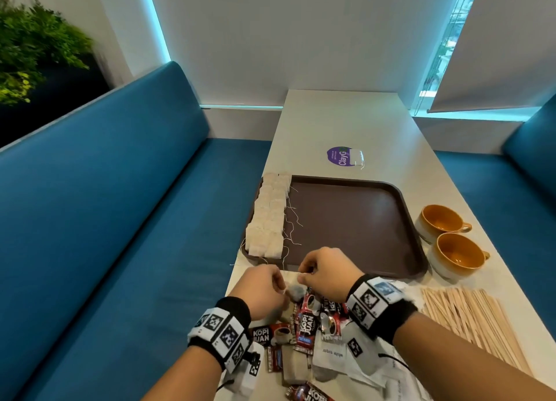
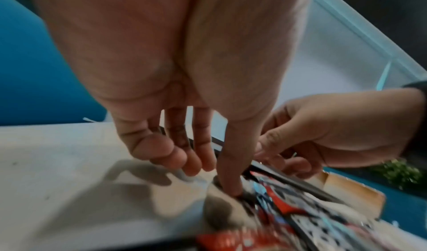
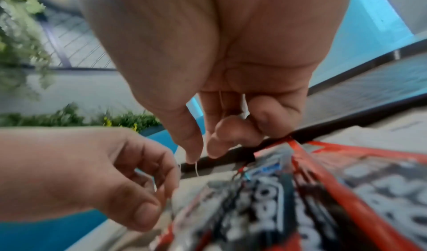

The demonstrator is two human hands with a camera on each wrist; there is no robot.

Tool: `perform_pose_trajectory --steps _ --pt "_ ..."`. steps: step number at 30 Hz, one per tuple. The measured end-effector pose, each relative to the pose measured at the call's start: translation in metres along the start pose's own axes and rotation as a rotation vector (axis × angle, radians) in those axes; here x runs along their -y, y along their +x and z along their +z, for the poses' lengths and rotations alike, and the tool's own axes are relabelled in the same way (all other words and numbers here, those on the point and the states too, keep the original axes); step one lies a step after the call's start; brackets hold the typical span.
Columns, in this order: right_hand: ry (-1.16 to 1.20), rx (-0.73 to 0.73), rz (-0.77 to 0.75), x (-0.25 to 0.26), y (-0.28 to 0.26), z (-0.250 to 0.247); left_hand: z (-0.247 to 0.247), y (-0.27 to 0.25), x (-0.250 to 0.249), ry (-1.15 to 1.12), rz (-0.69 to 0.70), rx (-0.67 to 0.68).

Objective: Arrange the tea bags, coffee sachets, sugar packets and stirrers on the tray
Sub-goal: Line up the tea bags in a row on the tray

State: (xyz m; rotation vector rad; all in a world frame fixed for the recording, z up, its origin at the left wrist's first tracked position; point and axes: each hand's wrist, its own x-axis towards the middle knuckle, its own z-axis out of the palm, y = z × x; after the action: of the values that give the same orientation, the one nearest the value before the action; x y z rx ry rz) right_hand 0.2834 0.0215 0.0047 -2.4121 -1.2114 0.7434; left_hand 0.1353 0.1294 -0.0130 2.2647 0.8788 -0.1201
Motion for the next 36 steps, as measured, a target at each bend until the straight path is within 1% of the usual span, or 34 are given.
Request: perform_pose_trajectory --steps 3,6,9,12,15,17,20,23,25,28,30,32,34,36 --pt "-0.183 -0.015 0.0 0.003 -0.001 0.014 0.01 -0.005 -0.003 0.032 -0.034 -0.01" --pt "-0.336 -0.01 -0.013 0.006 -0.005 0.023 0.011 -0.009 0.001 0.013 -0.02 -0.01" --pt "-0.368 -0.026 -0.013 0.006 -0.007 0.026 0.009 -0.015 0.006 0.051 0.018 -0.013" --pt "-0.248 -0.057 0.025 0.006 -0.008 0.025 0.009 -0.019 0.01 0.084 0.035 -0.034" --pt "-0.094 -0.063 0.086 0.004 -0.007 0.024 0.009 -0.022 0.01 0.067 0.037 -0.055" --pt "-0.014 -0.064 0.085 0.004 -0.008 0.024 0.01 -0.024 0.01 0.056 0.046 -0.069" --pt "0.128 -0.081 0.043 0.003 -0.014 0.02 0.008 -0.027 0.009 0.024 0.055 -0.084" --pt "0.327 -0.17 0.002 -0.003 -0.024 0.01 0.005 -0.03 0.009 -0.109 0.035 -0.103" --pt "0.449 -0.242 -0.013 -0.007 -0.033 0.001 0.002 -0.031 0.013 -0.243 0.006 -0.151" --pt "0.59 -0.273 -0.018 -0.012 -0.048 -0.011 -0.006 -0.033 0.019 -0.487 -0.041 -0.223" --pt "0.647 -0.251 -0.04 -0.014 -0.06 -0.018 -0.01 -0.035 0.024 -0.65 -0.056 -0.248" --pt "0.681 -0.199 -0.067 -0.013 -0.076 -0.023 -0.011 -0.042 0.024 -0.775 -0.041 -0.231" --pt "0.7 -0.105 -0.09 -0.01 -0.092 -0.024 -0.008 -0.052 0.018 -0.876 -0.021 -0.197" --pt "0.697 0.007 -0.122 -0.005 -0.109 -0.019 -0.003 -0.066 0.008 -0.931 0.016 -0.17"
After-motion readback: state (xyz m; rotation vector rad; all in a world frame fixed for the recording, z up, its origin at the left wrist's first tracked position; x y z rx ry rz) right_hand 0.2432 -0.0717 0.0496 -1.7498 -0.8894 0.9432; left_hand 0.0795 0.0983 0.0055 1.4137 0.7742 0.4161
